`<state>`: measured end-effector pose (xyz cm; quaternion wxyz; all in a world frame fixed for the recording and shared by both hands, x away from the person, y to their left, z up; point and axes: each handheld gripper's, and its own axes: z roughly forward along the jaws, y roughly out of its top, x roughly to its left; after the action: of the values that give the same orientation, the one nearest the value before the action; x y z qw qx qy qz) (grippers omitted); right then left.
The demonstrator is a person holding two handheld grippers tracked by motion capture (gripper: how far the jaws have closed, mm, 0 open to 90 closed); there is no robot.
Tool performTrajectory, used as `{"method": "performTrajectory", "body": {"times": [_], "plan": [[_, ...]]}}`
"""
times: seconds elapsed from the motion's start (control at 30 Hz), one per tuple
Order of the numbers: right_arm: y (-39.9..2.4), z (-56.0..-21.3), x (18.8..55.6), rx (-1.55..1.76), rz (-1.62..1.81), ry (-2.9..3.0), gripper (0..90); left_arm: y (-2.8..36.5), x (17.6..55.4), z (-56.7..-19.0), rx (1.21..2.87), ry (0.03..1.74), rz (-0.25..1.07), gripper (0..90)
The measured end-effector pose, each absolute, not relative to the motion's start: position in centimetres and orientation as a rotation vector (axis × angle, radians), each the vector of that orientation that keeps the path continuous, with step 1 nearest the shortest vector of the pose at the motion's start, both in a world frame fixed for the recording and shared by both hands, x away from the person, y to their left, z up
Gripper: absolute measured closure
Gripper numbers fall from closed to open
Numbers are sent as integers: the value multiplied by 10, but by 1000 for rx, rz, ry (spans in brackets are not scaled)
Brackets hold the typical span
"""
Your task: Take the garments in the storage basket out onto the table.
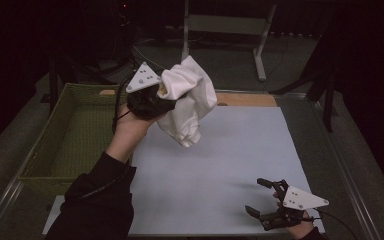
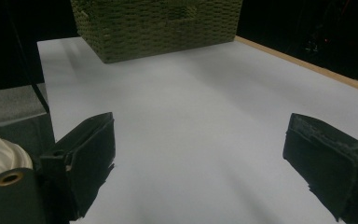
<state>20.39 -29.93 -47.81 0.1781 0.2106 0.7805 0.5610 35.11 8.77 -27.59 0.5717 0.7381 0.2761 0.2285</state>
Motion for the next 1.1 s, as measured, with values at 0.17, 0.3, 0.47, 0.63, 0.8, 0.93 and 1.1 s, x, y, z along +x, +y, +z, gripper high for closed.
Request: {"method": "performTrajectory", "body": {"times": [0.17, 0.3, 0.47, 0.63, 0.8, 0.93, 1.1], "plan": [[-300, -478, 204, 598, 1595, 2205, 93, 74, 358, -282, 1739, 639, 513, 689], [-300, -478, 204, 598, 1597, 2202, 93, 64, 363, -290, 1754, 635, 500, 689], [-301, -478, 204, 602, 1597, 2198, 93, 51, 369, -303, 1777, 638, 478, 687], [-301, -478, 205, 604, 1589, 2202, 92, 38, 373, -316, 1803, 624, 471, 687], [-301, -479, 205, 610, 1591, 2200, 93, 24, 378, -331, 1833, 627, 441, 684], [-301, -479, 205, 610, 1590, 2200, 93, 16, 381, -342, 1863, 626, 418, 683], [-302, -479, 205, 619, 1595, 2200, 93, 7, 386, -356, 1887, 643, 387, 680]]}}
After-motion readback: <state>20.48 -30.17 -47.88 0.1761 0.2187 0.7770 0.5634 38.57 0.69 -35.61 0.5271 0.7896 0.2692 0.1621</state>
